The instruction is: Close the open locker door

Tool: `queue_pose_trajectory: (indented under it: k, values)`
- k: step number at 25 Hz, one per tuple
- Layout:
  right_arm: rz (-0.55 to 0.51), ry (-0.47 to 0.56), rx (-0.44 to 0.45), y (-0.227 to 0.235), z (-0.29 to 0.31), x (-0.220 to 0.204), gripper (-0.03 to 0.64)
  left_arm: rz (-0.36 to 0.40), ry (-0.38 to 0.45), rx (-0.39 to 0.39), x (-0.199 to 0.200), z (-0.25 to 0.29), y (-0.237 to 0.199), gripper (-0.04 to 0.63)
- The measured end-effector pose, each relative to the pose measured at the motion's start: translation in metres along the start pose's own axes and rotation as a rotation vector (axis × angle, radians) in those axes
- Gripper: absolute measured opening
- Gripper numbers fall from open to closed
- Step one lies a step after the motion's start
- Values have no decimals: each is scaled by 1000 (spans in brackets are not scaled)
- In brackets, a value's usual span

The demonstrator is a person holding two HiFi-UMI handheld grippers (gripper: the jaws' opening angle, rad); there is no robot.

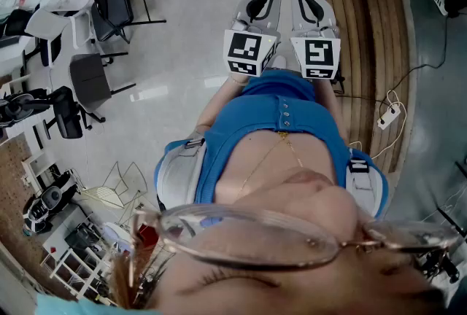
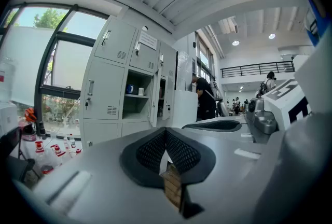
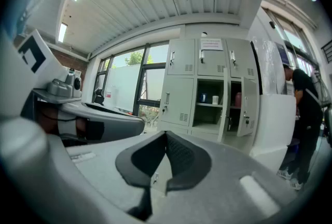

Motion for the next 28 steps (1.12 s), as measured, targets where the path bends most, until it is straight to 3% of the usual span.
queue_pose_trajectory:
  k: [4,14,28]
  values:
    - [27,50,-1,14,-8,-1,2,0,5,1,-1,8,9,0]
    - [57,14,-68,58,11,-18,2,-10,-13,-36,-4,46,3,0]
    - [61,11,-130,112,133,-3,2,3,-10,-151,19,162,-71,0]
Point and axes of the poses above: the fingertips, and each gripper's own axes: z forward along the fingers, y to its right, x out of its top, the point moved 5 cm from there along -z, backward along the fingers, and after that the axes turned 2 degrees about -x, right-handed, at the moved point
